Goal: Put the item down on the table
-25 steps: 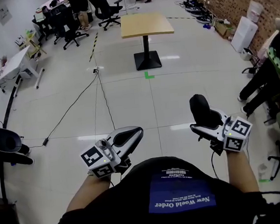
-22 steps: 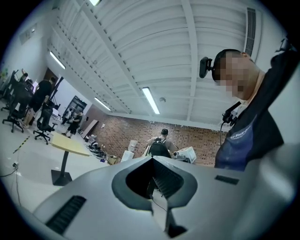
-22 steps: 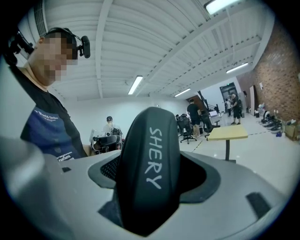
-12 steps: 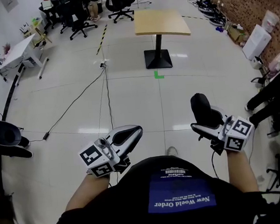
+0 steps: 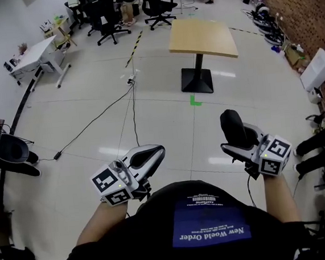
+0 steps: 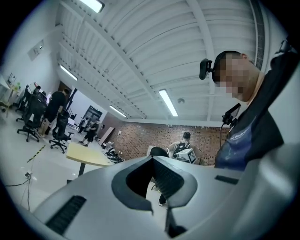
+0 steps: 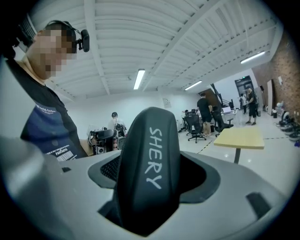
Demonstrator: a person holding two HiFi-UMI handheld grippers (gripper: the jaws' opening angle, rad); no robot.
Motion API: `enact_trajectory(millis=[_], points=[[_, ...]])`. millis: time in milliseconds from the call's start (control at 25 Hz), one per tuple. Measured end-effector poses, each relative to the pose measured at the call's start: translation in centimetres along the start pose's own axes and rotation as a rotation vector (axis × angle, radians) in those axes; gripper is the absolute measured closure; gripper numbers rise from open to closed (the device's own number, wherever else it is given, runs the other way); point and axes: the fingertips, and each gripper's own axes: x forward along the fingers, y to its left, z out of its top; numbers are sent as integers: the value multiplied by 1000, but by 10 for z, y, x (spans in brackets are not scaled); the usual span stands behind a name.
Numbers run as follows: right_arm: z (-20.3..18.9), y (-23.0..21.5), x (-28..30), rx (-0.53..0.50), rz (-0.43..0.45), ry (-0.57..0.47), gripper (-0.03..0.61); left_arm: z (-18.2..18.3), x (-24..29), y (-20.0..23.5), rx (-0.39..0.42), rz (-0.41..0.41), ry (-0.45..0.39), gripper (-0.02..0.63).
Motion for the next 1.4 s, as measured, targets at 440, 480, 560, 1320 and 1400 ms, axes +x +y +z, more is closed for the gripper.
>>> enact_trajectory(millis=[440,480,560,1320,1400], points=[[32,-127,-18,-10,24,-13,242,7,124,46,-20,0,-4,621],[33,-137,-16,-8,20,-13,242,9,131,54,-22,-4,-5,621],[36,-156,-7,0,5,-12,242,12,142,73,-27,-14,-6,621],[119,-311,170,33,-168,-61,243,96,193,335,-1,-172,82,621],[122,-326,179,46,-171,-57,243,102,203,354,-11,-176,79,621]])
